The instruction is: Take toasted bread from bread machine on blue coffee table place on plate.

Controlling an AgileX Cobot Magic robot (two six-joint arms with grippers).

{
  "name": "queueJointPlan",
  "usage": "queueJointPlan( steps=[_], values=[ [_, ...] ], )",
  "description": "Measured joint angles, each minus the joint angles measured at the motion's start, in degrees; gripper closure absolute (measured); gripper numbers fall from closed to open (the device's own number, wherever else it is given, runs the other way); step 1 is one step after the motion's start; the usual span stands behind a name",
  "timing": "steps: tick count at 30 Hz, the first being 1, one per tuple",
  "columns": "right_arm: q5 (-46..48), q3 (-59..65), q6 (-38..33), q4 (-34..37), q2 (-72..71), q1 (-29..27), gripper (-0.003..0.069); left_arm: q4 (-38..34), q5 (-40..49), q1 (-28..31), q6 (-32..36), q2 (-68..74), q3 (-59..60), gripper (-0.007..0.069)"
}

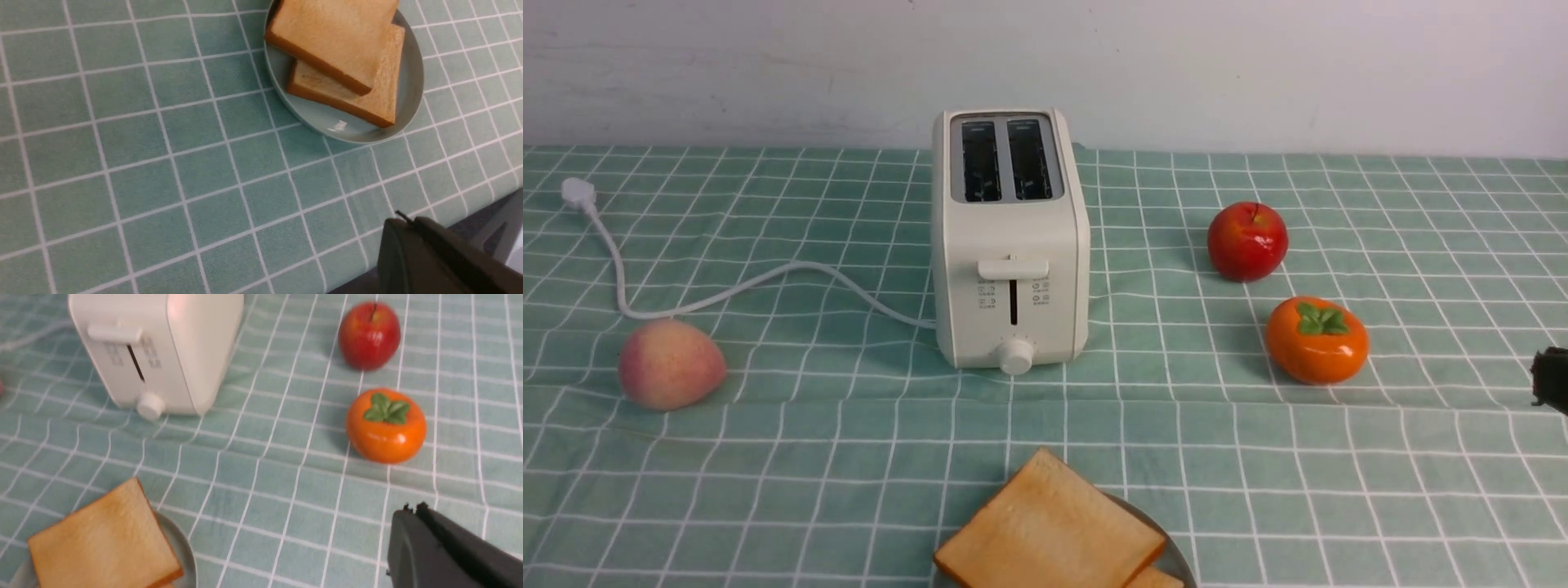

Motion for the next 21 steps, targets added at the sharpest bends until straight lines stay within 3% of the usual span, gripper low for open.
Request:
queueJointPlan(
  steps=[4, 5, 8, 15, 21],
  values=[
    [-14.22, 10.36, 0.68, -0.25, -5.52, 0.0, 0.0678, -3.74, 0.6, 0.0, -0.62, 0.0, 0.0, 0.0638],
    [-21.4, 15.55, 0.68, -0.4, -7.55, 0.0, 0.0678, -5.78, 1.43, 0.0, -0.48, 0.0, 0.0, 0.0638],
    [-28.92, 21.59, 0.68, -0.61, -9.14, 0.0, 0.0676, -8.77, 3.24, 0.0, 0.48, 0.0, 0.0, 0.0638],
    [-30.33, 24.55, 0.68, -0.73, -9.3, 0.0, 0.0675, -10.25, 4.03, 0.0, 0.73, 0.0, 0.0, 0.0638],
    [-30.39, 24.55, 0.68, -0.84, -9.3, 0.0, 0.0669, -10.04, -1.37, 0.0, 0.73, 0.0, 0.0, 0.0638]
  ],
)
